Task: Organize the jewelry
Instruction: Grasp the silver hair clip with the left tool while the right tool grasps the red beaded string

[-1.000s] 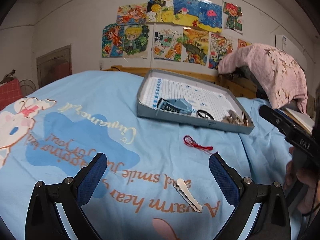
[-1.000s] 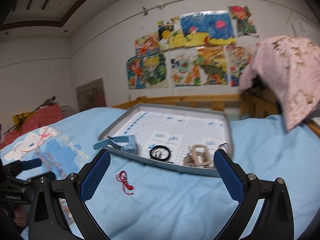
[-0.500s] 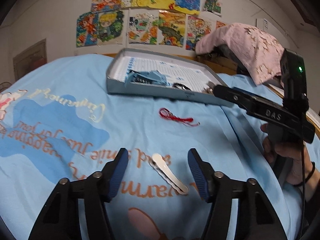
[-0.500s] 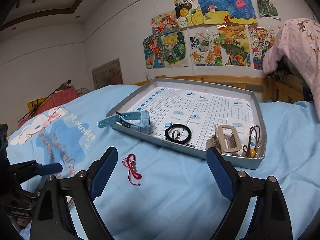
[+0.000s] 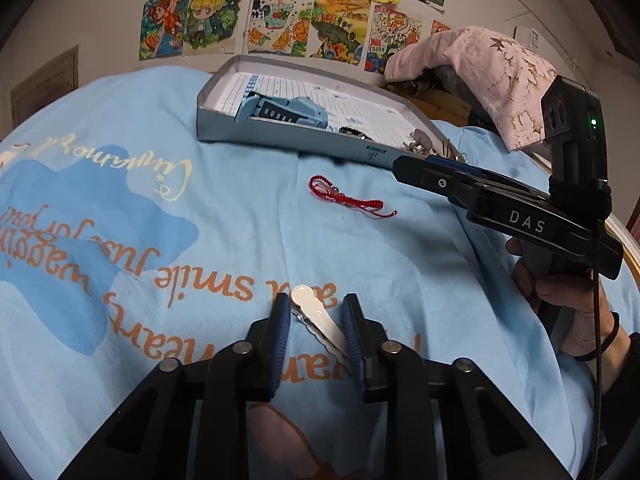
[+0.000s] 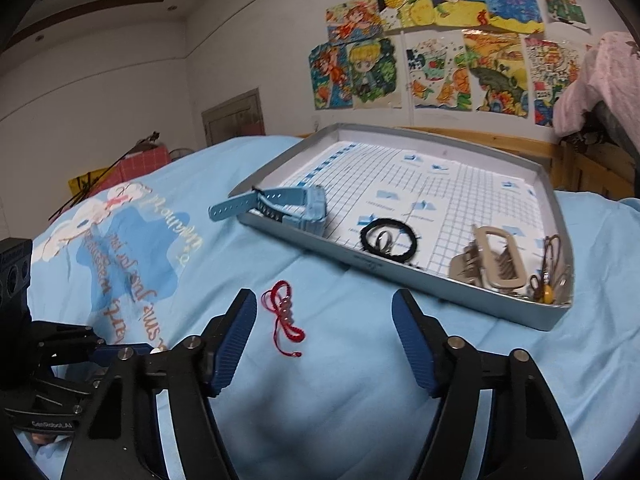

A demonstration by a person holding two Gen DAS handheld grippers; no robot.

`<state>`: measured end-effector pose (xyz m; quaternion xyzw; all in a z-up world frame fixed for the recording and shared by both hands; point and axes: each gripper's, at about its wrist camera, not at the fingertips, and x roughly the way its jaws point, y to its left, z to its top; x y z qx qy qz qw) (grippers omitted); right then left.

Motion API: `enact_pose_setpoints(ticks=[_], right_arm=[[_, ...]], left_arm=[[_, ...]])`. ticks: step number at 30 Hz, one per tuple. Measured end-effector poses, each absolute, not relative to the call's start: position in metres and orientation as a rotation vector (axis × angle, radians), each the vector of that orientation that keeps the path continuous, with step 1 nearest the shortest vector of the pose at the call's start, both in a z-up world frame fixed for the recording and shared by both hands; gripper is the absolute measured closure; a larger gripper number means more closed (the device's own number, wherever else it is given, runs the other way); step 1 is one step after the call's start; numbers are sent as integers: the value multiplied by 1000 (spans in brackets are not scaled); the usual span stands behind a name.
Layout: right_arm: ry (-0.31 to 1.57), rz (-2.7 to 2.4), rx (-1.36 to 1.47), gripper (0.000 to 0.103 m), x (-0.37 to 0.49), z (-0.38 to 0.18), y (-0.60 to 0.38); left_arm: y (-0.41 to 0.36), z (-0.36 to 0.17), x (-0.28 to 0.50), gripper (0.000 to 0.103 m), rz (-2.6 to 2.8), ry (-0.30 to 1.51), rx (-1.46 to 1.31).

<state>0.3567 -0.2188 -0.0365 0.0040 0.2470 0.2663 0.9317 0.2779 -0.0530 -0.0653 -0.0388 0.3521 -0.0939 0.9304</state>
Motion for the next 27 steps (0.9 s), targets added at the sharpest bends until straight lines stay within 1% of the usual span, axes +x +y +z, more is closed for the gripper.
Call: enact_pose_setpoints(ticks=[2,7,16,17,21,22,23,25,27], right_arm=[[521,558,-3,50,359,-38,-215],[575,589,-43,63,364,-45,-202],[658,623,-134,65,368,-57,-177],[665,621,-138,70,368,-58,-176],[685,617,-142,78,370,-61,-174],[685,618,-147,84,368,-62,-173],[686,619,-151,87,369,-62,-173],[690,627,-159,92,368,-63,-170],[698,631,-167,94,368,-65,-168]], left_arm=[[-51,-68,280,85,-185,732,-88],[-51,-72,282,87,-179,741,-99],[-51,-77,284,87,-169,750,-99],[-51,-77,284,87,-169,750,-100],[-50,-78,285,87,-170,750,-103],[-50,-78,285,87,-170,750,-104],[-50,-78,285,87,-171,750,-106],[-49,-78,285,88,-172,749,-108],[-49,-78,285,88,-172,750,-108]])
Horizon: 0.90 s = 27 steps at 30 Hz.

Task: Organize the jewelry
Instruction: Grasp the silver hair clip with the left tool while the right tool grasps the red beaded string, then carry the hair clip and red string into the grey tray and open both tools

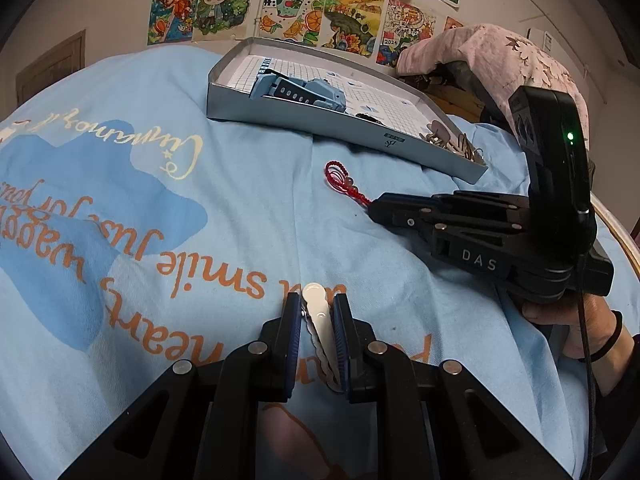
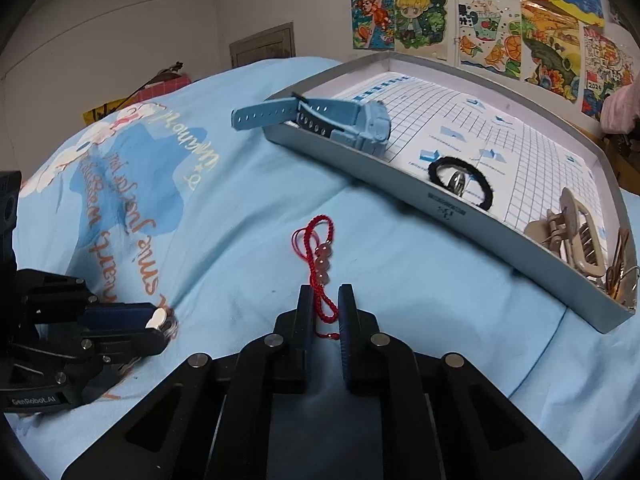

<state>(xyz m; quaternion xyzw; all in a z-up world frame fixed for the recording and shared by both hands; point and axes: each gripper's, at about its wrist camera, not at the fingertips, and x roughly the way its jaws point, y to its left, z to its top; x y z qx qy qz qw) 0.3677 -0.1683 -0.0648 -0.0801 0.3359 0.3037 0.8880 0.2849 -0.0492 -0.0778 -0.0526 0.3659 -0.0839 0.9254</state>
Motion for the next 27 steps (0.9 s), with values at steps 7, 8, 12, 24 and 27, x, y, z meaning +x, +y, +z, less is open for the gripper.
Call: enact_pose_setpoints(ticks=[7,8,12,24,27], right_arm=[[676,589,-187,96,362,-64,-167],[659,582,-190,96,359,-61,-168],[578,557,-162,97,347,-45,-179],[408,463,3,97,345,2,-234],[371,400,54,97,352,10,-255]], left_arm=[[-47,-72,287,89,-188,749,-139],[-48,-69,287,89,-187,743,-143],[-54,-55,284,89,-172,702,-117],[-78,9,323,89,-166,581,-84],[-88,21,350,89,-177,564,-83]])
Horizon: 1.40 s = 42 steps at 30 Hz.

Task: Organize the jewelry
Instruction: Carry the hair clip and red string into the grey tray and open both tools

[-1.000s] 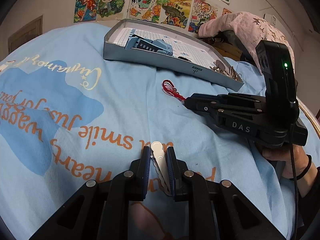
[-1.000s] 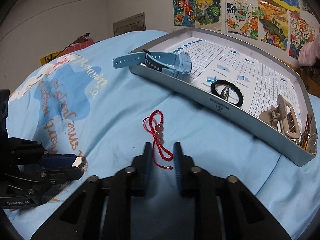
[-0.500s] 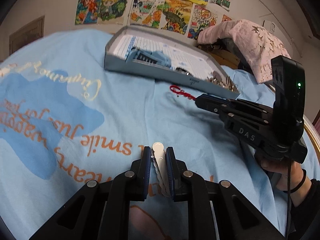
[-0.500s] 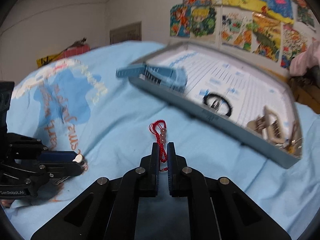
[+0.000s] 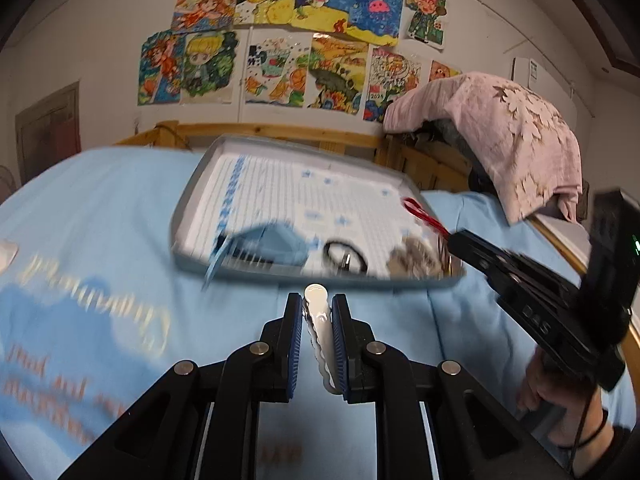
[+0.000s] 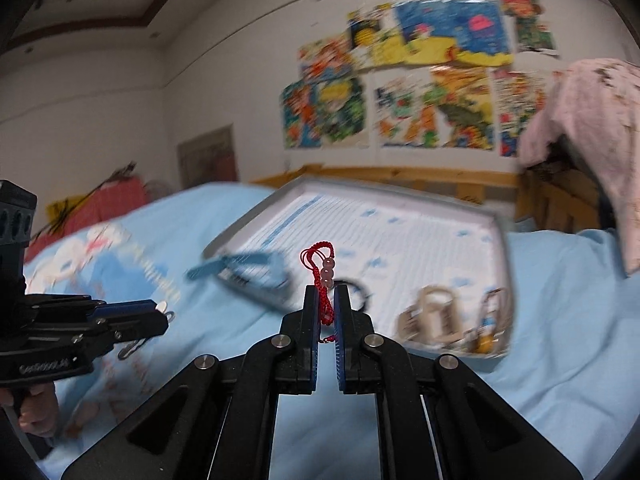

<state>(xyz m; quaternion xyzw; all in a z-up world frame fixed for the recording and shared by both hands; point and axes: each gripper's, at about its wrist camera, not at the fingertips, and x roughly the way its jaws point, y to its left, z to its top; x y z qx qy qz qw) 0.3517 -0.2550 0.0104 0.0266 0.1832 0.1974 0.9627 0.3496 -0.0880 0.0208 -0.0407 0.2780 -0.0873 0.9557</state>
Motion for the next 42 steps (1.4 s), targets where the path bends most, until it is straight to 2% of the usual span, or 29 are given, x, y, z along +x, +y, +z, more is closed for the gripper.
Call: enact_pose_setpoints(ticks=[8,17,26,36,39,41,42], right_arm=[[380,293,187,97,392,0,-308],[400,301,119,97,425,-13,-295],[473,243,232,96,445,-33,-314],[448,221,271,94,442,-39,-321],[440,217,279,94,440,-37,-324],[438,216,280,93,439,-37,-324],[436,214,280,91,439,-36,-325]], left_arm=[[-114,16,429,89,-169,589,-132],[-135,-1,484,89,-141,655,-108],[-137,-13,497,88,-158,713,-125],[-132,-6,483,88,-132,695,-139],[-134,1,474,75,-132,666,-117],[-132,7,468,60,-125,640,-126],[-131,10,466,56,-121,630,-129]])
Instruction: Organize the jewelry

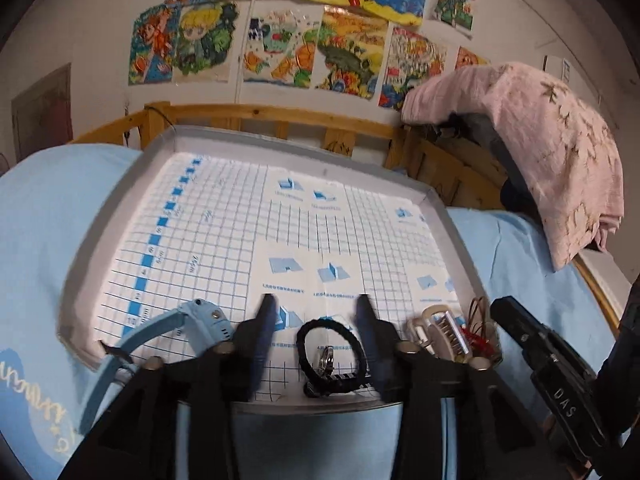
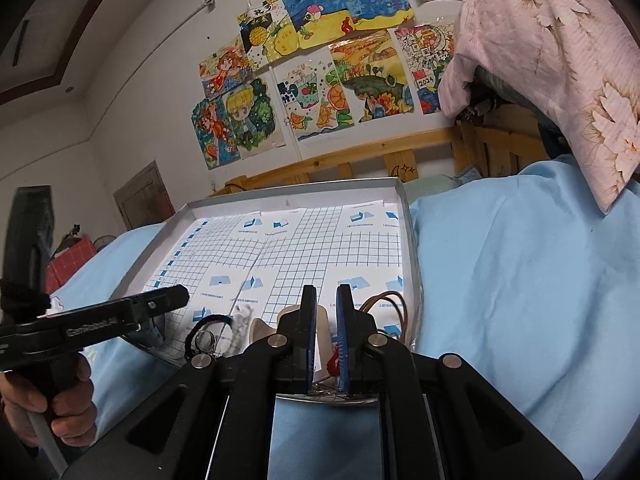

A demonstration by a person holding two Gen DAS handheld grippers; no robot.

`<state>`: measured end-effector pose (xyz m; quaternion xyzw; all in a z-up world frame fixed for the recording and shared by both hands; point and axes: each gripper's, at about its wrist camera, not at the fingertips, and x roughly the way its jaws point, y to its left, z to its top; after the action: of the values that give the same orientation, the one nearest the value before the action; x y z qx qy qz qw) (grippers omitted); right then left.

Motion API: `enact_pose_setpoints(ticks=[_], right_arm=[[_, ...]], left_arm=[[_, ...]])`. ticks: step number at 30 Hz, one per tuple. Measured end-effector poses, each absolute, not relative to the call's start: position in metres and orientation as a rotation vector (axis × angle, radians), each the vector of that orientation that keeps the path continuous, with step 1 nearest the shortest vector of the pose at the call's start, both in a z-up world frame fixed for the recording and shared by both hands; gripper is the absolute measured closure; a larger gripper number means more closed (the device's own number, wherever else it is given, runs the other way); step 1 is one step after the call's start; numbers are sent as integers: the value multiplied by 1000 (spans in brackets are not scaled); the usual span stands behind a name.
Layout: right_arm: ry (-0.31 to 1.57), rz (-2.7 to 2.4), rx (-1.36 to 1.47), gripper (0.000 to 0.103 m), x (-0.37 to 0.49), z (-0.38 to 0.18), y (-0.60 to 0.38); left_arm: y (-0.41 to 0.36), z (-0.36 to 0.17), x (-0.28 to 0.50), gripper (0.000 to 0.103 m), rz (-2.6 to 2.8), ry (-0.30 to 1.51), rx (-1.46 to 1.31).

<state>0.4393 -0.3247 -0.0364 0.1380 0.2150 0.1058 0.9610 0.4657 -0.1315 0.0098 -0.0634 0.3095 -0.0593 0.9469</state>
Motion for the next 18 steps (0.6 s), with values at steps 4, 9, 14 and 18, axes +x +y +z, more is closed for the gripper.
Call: enact_pose_setpoints(ticks=[4,9,14,18], right_arm=[[412,204,275,68,433,-31,-327],[359,179,240,54,415,-11,-328],[304,171,217,34,384,23,-327],[260,173,188,20,348,49,-319]], left_arm=[[-127,25,448,47,-108,577,-126],[-119,50,420,16,-74,494,-109],[-105,75,385,0,-37,397,-131],[-91,97,354,0,-24,348,-165]])
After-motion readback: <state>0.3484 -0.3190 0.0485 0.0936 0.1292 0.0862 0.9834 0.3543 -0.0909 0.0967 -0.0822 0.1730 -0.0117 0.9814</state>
